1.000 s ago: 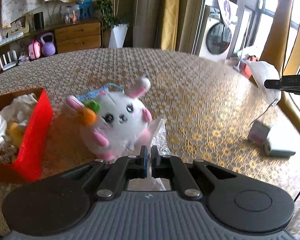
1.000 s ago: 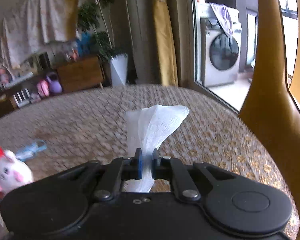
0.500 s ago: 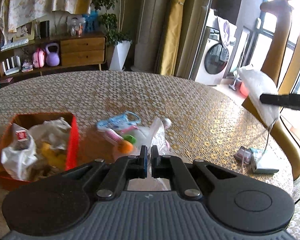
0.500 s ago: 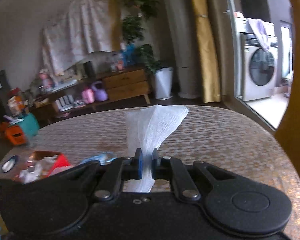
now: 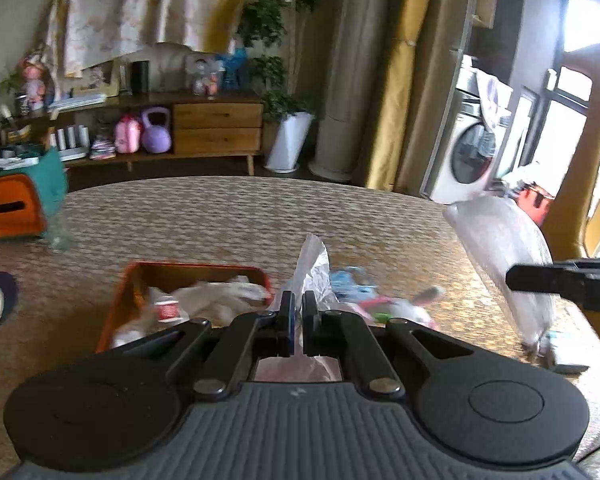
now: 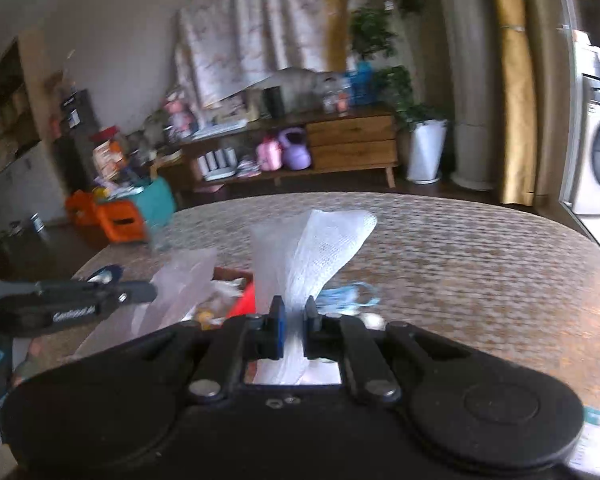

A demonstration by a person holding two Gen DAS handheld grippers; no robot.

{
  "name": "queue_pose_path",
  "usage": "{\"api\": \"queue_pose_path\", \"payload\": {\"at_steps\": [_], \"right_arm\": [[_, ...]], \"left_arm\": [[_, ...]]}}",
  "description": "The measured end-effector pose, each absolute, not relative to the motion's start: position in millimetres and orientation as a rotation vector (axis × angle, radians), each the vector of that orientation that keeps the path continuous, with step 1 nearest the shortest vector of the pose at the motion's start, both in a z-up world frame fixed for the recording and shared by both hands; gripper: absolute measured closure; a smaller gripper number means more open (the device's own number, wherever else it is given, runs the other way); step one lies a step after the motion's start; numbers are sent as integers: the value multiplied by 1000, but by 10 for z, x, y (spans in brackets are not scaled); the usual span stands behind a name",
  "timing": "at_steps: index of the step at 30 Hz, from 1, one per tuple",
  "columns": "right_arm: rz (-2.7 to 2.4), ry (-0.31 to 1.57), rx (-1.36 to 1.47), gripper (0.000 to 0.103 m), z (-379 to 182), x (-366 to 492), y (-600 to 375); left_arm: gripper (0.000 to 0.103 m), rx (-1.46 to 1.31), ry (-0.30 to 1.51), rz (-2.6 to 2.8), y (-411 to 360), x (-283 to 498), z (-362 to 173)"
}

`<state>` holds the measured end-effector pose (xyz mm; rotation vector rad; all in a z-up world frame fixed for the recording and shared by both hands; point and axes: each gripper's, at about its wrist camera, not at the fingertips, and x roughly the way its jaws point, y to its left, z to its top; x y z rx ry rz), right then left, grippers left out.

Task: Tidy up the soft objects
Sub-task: 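Carry the plastic bag and tissue into the red tin and open both tools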

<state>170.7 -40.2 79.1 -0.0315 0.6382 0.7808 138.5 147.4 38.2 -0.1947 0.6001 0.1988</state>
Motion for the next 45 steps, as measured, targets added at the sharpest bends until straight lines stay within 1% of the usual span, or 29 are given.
{"api": "queue_pose_path", "payload": {"at_steps": [10, 19, 33, 41, 44, 45], "right_arm": [[890, 665, -83, 96, 703, 1525, 523], [921, 715, -100, 96, 457, 1550, 1232], [839, 837, -212, 96, -195, 1713, 1731], [814, 874, -269, 96, -411, 1737, 1848], [812, 881, -281, 94, -465, 1741, 1866], [811, 882, -280, 92, -469, 1745, 1867]], "left_arm": [[100, -184, 627, 256, 2145, 1372, 323], [100, -196, 656, 281, 2599, 1444, 92], [100, -224, 743, 264, 2778, 1697, -440], [100, -212, 793, 248, 2744, 1802, -676], [100, -208, 800, 249, 2746, 1820, -713], [100, -207, 799, 249, 2740, 1818, -717]]}}
